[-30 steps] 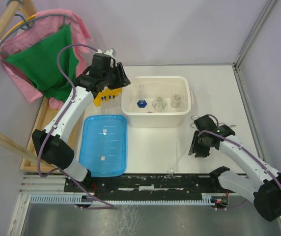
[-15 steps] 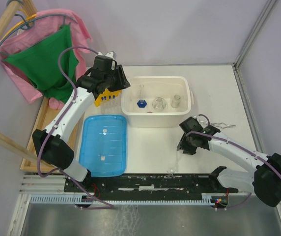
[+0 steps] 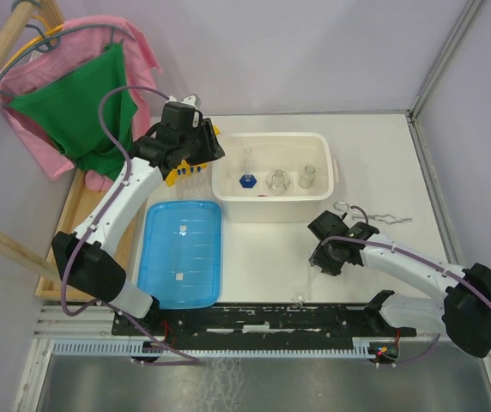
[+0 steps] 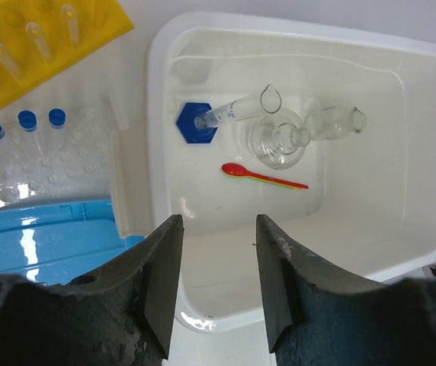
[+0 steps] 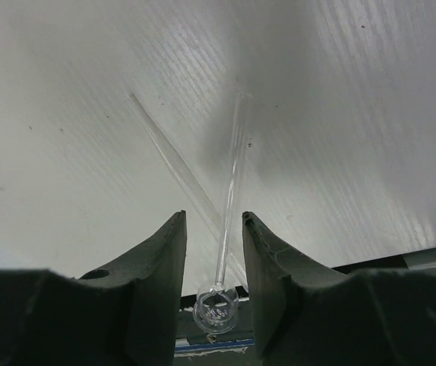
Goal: Organize the chemistry lab equipment
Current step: Pick up the chemistry item at the center of the board, then place the chemistry item in the storage box.
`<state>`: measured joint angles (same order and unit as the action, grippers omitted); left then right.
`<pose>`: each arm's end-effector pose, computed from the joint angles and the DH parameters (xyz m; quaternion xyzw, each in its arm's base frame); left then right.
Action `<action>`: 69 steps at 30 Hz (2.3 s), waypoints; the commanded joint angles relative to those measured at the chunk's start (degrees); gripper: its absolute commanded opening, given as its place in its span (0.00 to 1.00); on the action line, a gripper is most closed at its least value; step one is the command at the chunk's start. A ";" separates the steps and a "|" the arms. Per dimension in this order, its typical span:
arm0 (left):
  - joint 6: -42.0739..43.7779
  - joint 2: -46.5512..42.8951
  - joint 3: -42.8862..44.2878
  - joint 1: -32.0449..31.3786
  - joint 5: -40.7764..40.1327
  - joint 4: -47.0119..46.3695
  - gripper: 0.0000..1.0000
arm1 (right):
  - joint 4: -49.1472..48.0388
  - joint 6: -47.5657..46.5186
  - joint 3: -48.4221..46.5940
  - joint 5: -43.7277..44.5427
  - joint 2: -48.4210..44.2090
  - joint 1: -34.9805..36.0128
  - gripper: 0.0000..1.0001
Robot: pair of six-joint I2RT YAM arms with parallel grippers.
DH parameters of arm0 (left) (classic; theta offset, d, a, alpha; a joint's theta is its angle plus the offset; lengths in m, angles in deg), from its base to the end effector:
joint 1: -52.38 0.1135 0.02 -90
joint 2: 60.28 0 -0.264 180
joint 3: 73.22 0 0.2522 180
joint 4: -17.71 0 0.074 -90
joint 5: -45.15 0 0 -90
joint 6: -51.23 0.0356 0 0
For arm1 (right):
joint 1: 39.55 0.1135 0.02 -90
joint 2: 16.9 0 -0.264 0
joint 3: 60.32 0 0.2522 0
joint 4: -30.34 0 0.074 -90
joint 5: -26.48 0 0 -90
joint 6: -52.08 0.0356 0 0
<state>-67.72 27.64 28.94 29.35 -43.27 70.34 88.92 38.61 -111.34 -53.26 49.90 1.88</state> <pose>0.3132 -0.1342 0.3713 -0.0405 0.8993 -0.2019 0.3858 0.1452 0.1197 0.1826 0.3091 0.9371 0.0705 0.1458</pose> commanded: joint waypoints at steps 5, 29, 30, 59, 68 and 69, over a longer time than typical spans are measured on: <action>-1.46 -2.90 -1.77 -0.50 -0.69 -1.95 0.50 | -2.10 3.64 3.01 1.32 0.85 0.29 0.41; -0.38 -2.09 -0.69 -0.49 -0.80 -2.32 0.50 | 17.66 -1.85 -12.92 13.29 -5.25 0.17 0.01; -0.33 -1.48 0.02 -0.49 -0.79 -1.99 0.50 | 20.59 -2.55 -15.38 14.72 -6.41 0.22 0.01; 2.54 9.18 19.01 0.84 -3.68 3.71 0.51 | 1.58 -116.77 -67.73 12.37 35.46 -0.07 0.05; 2.73 9.78 20.45 3.24 -4.76 3.84 0.52 | 9.63 -120.54 -69.46 -3.97 40.46 -0.14 0.04; 2.68 9.85 20.36 3.37 -4.63 3.78 0.52 | 10.15 -120.36 -69.17 -5.33 41.03 -0.20 0.04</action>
<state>-66.74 37.19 47.52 31.87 -46.59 74.10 95.23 -78.85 -178.33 -50.05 88.98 1.92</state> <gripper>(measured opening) 0.513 0.082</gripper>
